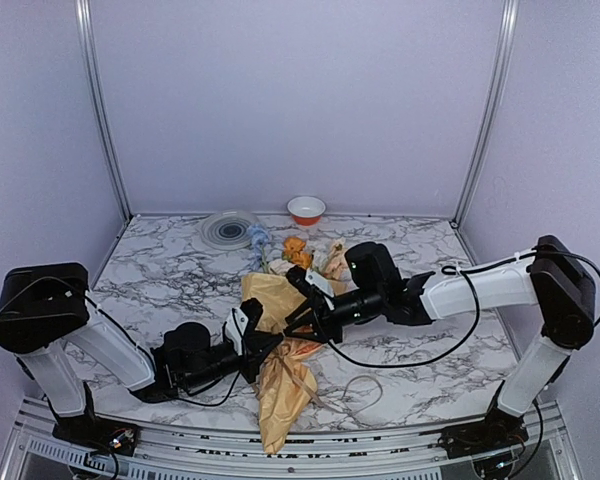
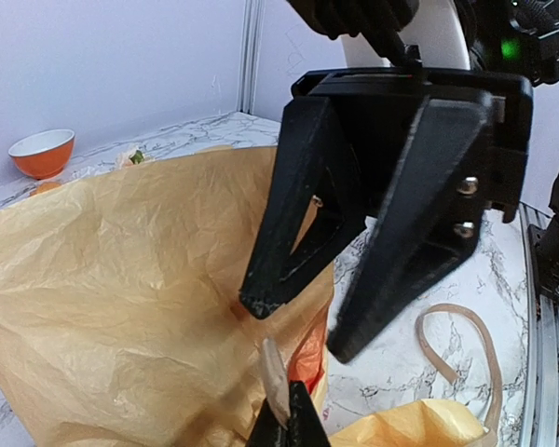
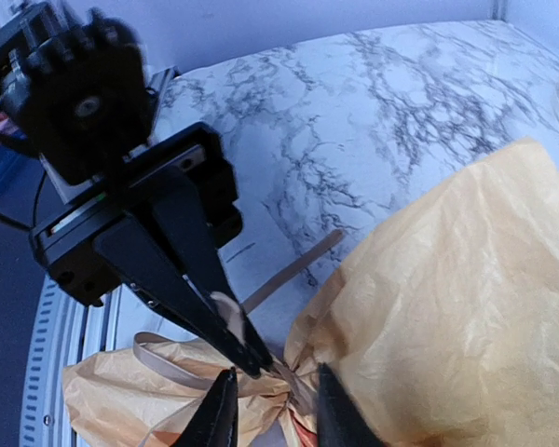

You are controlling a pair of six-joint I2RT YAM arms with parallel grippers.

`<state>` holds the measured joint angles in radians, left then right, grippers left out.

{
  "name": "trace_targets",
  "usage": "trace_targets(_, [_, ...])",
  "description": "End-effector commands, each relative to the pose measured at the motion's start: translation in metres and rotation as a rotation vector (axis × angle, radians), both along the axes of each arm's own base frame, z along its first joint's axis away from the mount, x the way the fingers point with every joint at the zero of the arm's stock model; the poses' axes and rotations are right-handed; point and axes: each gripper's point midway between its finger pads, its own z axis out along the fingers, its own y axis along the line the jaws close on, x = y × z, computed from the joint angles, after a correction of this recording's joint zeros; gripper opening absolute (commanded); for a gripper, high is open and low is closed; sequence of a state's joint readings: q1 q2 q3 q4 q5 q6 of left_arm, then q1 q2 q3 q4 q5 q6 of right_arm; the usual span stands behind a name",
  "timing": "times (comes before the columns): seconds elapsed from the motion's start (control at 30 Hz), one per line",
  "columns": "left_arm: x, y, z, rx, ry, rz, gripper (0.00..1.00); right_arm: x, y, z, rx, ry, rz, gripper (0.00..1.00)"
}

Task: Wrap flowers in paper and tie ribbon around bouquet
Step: Cross the half-tied ribbon over the folded bouquet.

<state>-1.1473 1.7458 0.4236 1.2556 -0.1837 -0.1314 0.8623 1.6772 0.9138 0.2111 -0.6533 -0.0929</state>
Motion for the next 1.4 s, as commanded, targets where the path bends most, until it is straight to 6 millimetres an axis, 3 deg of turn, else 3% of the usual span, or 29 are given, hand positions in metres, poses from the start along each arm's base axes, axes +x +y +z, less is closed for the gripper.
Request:
trace_targets(0.0, [0.002, 0.005, 0.010, -0.082, -0.009, 0.018, 0.00, 0.004, -0.003, 0.003, -0.021, -0.023, 0.011, 0.15])
trace_targets(0.03, [0.002, 0.006, 0.011, -0.093, -0.011, 0.019, 0.00, 0.003, -0.001, -0.004, -0.038, -0.021, 0.014, 0.09])
trace_targets(0.1, [0.002, 0.010, 0.012, -0.108, -0.014, 0.029, 0.00, -0.003, 0.005, -0.011, -0.055, -0.026, 0.039, 0.07])
trace_targets(0.27, [0.002, 0.015, 0.011, -0.120, -0.013, 0.040, 0.00, -0.005, 0.020, -0.020, -0.062, -0.087, 0.063, 0.09])
trace_targets(0.57, [0.002, 0.015, 0.010, -0.121, -0.012, 0.040, 0.00, 0.002, 0.019, -0.054, -0.180, -0.132, 0.102, 0.18])
trace_targets(0.67, [0.002, 0.015, 0.010, -0.127, -0.013, 0.039, 0.00, 0.002, 0.018, -0.059, -0.186, -0.150, 0.116, 0.22])
trace_targets(0.87, [0.004, 0.017, 0.009, -0.132, -0.003, 0.047, 0.00, 0.003, 0.019, -0.065, -0.199, -0.160, 0.129, 0.21])
trace_targets(1.07, [0.007, 0.020, 0.010, -0.143, 0.001, 0.059, 0.00, 0.003, 0.020, -0.055, -0.163, -0.135, 0.120, 0.00])
trace_targets(1.2, [0.008, 0.023, 0.008, -0.147, 0.005, 0.067, 0.00, 0.011, 0.009, -0.032, -0.076, -0.063, 0.067, 0.00])
trace_targets(1.37, [0.012, 0.021, 0.005, -0.134, 0.021, 0.081, 0.00, -0.002, 0.002, -0.016, 0.016, -0.019, 0.074, 0.00])
